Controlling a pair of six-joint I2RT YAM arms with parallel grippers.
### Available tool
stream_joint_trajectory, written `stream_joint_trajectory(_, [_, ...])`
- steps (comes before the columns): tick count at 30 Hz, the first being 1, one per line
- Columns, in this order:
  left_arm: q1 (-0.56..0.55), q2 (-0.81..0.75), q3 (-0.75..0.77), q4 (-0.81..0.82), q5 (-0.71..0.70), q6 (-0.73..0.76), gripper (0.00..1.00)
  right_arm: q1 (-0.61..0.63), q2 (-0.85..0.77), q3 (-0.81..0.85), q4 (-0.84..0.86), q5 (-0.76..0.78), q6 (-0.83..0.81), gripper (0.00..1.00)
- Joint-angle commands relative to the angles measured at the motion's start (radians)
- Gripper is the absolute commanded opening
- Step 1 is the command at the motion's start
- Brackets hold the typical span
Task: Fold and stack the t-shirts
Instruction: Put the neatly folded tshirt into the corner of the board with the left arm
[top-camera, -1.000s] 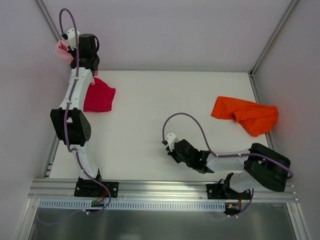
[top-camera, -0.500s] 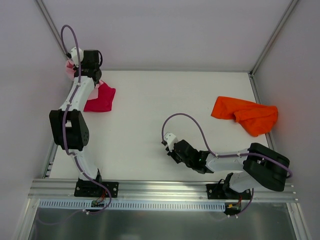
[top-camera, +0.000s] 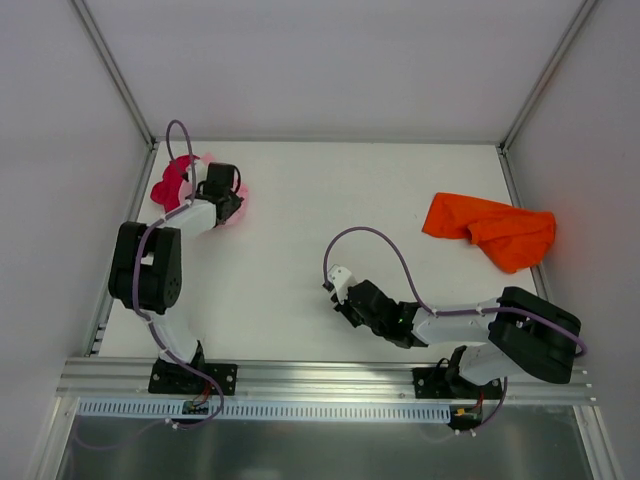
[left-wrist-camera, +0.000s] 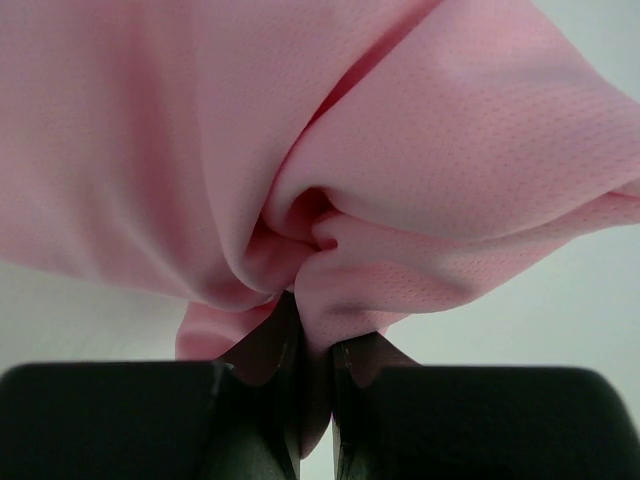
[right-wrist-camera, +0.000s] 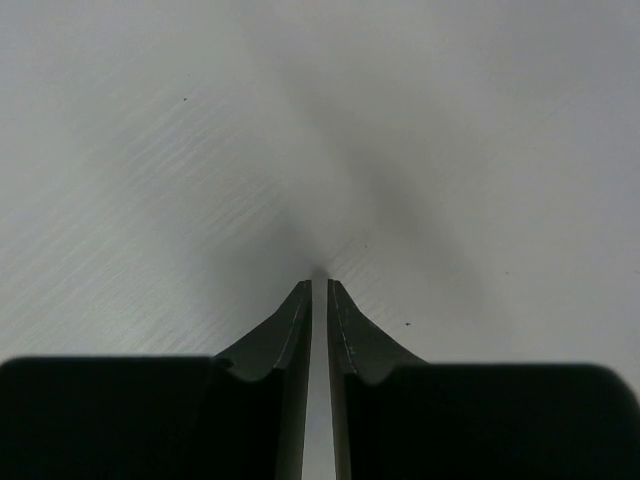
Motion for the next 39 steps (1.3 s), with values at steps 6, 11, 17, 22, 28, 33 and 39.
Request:
stream_joint_trajectory(6, [-0.126, -0.269, -0.213, 0.146, -0.230, -0.142, 0.00, 0.007, 0.011, 0.019, 0.047, 0.032, -0.001, 0.15])
stream_joint_trajectory(11, [-0.129, -0.417, -0.316, 0.138, -0.270, -0.186, 0.17, 0.007, 0.020, 0.017, 0.048, 0.046, -0.004, 0.15])
stream_joint_trajectory(17, [-0.108, -0.336, -0.247, 0.040, -0.240, -0.177, 0.99, 0.007, 0.014, 0.013, 0.043, 0.034, 0.004, 0.15])
stream_joint_trajectory(22, [-0.082, -0.322, -0.298, 0.192, -0.131, -0.119, 0.99, 0.009, -0.001, 0.002, 0.053, 0.046, 0.007, 0.15])
stream_joint_trajectory(28, [-0.081, -0.346, -0.307, 0.220, -0.079, -0.094, 0.99, 0.009, 0.003, 0.010, 0.045, 0.045, 0.007, 0.15])
stream_joint_trajectory(33, [-0.130, -0.477, -0.367, 0.239, -0.160, -0.026, 0.99, 0.009, 0.023, 0.026, 0.034, 0.049, 0.001, 0.15])
stream_joint_trajectory(39, [-0.187, -0.644, -0.382, 0.218, -0.177, 0.015, 0.98, 0.009, 0.057, 0.050, 0.030, 0.048, -0.008, 0.15])
